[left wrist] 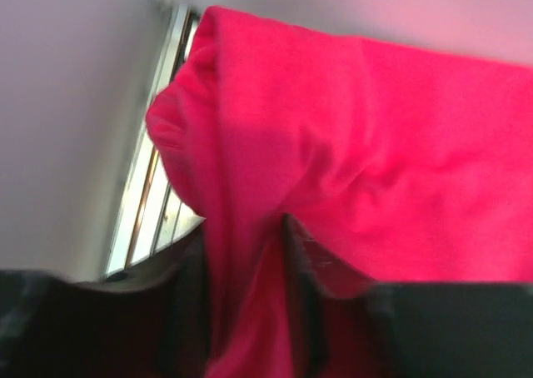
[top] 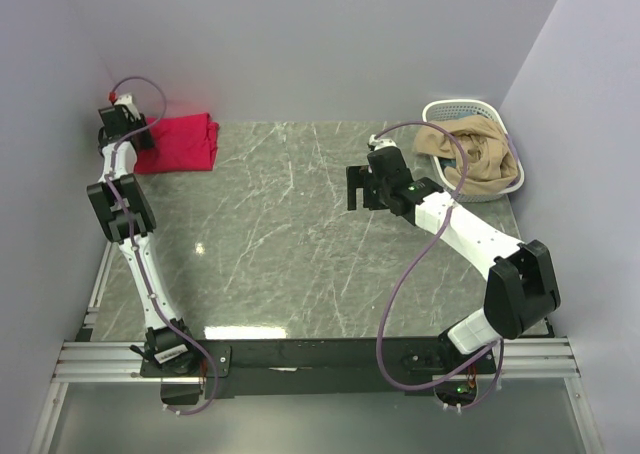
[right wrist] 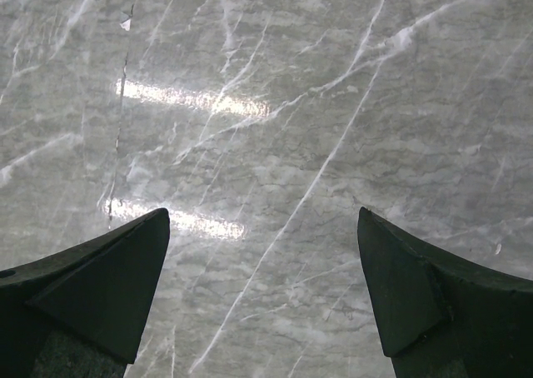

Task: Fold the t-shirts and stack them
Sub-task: Neatly place the folded tshirt to the corner, then reset both grippers

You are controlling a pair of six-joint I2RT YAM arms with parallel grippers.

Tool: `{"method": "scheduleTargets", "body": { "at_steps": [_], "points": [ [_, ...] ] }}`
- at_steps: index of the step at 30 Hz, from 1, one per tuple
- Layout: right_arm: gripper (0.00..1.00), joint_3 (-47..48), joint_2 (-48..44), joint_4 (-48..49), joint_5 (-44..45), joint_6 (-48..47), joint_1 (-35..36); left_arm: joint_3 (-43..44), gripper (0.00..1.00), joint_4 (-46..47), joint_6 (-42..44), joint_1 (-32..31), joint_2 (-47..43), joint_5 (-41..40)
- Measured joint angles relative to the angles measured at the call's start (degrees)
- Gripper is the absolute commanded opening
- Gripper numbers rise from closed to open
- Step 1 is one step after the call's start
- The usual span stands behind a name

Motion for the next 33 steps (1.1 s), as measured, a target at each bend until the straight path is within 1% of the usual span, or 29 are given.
{"method": "scheduleTargets", "body": {
  "at_steps": [1,2,4,5,7,8,14,18,20,23,27,31,33],
  "points": [
    [1.0,0.0,0.0,0.0,-0.13,0.0,0.0,-1.18,0.51,0.42,0.0,0.0,-0.11,-0.33],
    [1.0,0.0,0.0,0.0,-0.2,0.0,0.0,-1.97,0.6,0.57,0.13,0.0,-0.24,-0.46],
    [1.0,0.0,0.0,0.02,-0.42,0.0,0.0,-4.92,0.63,1.49,-0.07,0.0,-1.29,-0.96],
    [1.0,0.0,0.0,0.02,-0.59,-0.02,0.0,-5.95,0.66,1.66,0.02,0.0,-1.84,-1.16],
    [1.0,0.0,0.0,0.02,-0.83,-0.02,0.0,-6.91,0.69,1.75,0.09,0.0,-2.82,-1.55],
    [1.0,0.0,0.0,0.02,-0.96,-0.02,0.0,-6.93,0.72,1.77,0.11,0.0,-3.26,-1.79],
    [1.0,0.0,0.0,0.28,-1.99,-0.02,0.0,-6.99,0.76,3.39,0.7,-0.35,-7.63,-5.57],
    [1.0,0.0,0.0,0.44,-2.71,-0.02,0.0,-6.95,0.75,4.42,0.98,-0.48,-10.36,-7.15],
    [1.0,0.0,-0.02,0.44,-2.95,-0.02,0.0,-6.95,0.99,4.39,1.11,-0.68,-11.74,-7.52],
    [1.0,0.0,-0.02,0.46,-2.93,-0.02,0.0,-9.03,0.99,4.44,0.96,-1.07,-14.97,-7.89],
    [1.0,0.0,-0.13,0.46,-2.89,-0.02,0.0,-16.35,0.99,4.68,-1.84,-3.02,-22.93,-6.4],
    [1.0,-0.5,-1.84,0.7,-2.69,-0.07,0.0,-22.88,0.99,4.26,-5.07,-7.96,-31.82,-6.58],
    [1.0,-0.76,-3.32,0.68,-1.99,-0.11,0.0,-27.43,1.0,5.11,-6.23,-12.09,-36.87,-7.98]
  ]
}}
